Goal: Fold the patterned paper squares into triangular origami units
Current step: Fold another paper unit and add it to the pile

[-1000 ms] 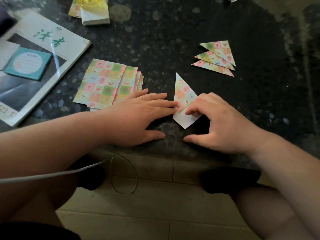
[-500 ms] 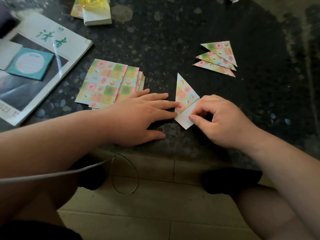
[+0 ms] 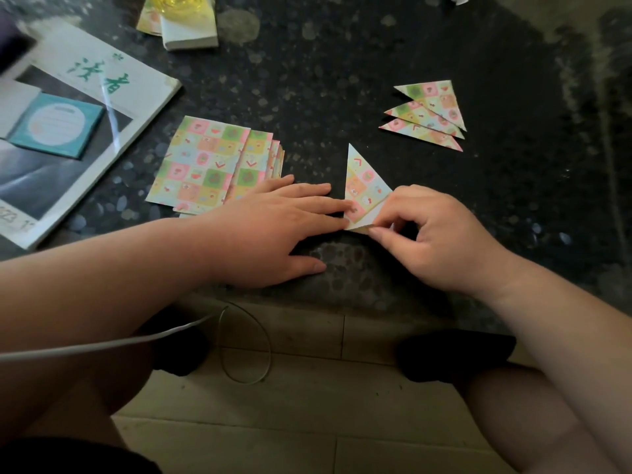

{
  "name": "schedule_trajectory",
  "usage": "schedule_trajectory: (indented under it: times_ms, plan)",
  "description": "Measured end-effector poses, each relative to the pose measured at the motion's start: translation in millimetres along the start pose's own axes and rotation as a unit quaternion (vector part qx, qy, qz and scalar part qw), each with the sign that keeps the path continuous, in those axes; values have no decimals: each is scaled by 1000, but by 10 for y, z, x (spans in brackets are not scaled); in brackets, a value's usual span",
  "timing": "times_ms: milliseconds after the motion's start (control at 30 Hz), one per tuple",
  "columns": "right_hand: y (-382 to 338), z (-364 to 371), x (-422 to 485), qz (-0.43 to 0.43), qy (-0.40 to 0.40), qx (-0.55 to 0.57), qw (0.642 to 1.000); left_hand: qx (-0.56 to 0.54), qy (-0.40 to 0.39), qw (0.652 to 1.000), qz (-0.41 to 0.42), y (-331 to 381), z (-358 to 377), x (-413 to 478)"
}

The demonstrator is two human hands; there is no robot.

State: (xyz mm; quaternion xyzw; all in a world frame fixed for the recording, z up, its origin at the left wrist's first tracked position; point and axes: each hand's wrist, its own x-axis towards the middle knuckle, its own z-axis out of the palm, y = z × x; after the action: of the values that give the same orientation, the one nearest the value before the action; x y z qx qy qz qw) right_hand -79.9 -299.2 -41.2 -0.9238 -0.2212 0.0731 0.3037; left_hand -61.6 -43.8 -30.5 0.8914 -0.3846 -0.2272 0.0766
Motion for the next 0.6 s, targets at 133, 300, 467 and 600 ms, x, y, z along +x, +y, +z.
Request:
schedule_trajectory:
  times_ms: [133,300,467,600]
  plan:
    - [-44,8,28,73,-26,8,997,-3,5,1000,5,-11,5,3]
    - [-163,66,69,151,-29,-26,988,-4,-10,1000,10,-11,-15,0]
    - [-234,66,104,203,-9,-17,979,-5,-9,1000,14,-12,-17,-9]
    - [-314,68,134,230,-8,-13,973,-16,13,1000,17,13,12,-22]
